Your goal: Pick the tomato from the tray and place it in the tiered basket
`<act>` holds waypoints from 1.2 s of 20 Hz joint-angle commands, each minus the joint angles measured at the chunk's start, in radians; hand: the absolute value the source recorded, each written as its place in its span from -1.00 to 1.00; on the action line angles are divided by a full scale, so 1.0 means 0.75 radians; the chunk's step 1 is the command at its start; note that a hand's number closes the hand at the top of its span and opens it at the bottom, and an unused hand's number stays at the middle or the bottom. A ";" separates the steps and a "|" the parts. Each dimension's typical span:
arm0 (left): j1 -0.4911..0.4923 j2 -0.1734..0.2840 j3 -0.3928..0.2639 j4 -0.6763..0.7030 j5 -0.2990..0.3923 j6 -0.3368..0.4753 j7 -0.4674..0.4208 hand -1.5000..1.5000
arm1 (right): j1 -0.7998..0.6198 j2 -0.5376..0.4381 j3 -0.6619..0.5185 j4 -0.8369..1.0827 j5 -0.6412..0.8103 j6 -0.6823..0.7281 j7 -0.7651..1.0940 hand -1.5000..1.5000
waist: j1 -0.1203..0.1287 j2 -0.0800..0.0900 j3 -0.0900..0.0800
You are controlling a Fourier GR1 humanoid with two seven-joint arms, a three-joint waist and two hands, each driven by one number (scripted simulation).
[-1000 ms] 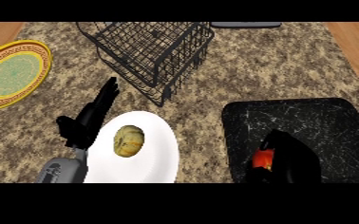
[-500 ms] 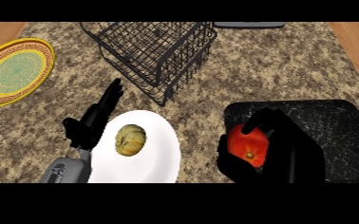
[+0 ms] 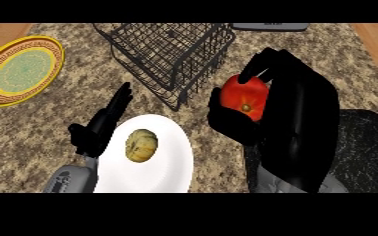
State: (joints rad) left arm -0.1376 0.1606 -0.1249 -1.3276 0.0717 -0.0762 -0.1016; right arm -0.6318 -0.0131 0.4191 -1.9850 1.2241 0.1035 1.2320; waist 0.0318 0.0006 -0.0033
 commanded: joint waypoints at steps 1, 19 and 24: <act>-0.036 -0.012 0.000 0.002 0.000 -0.001 -0.001 0.00 | -0.314 0.017 -0.182 0.208 -0.107 0.042 0.280 1.00 | 0.021 0.005 -0.001; -0.082 -0.084 -0.067 -0.017 -0.054 0.031 0.062 0.00 | -0.956 0.017 -0.523 1.419 -0.383 -0.392 -0.042 1.00 | 0.064 0.024 0.001; -0.012 -0.036 -0.047 -0.052 -0.033 -0.015 0.027 0.00 | -1.045 0.017 -0.643 1.705 -0.415 -0.518 -0.225 1.00 | 0.081 0.032 0.001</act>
State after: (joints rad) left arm -0.1724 0.1296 -0.1544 -1.3486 0.0468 -0.0780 -0.0741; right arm -1.3608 -0.0057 -0.0199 -0.8568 0.9438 -0.1522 1.0529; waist 0.0839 0.0209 -0.0026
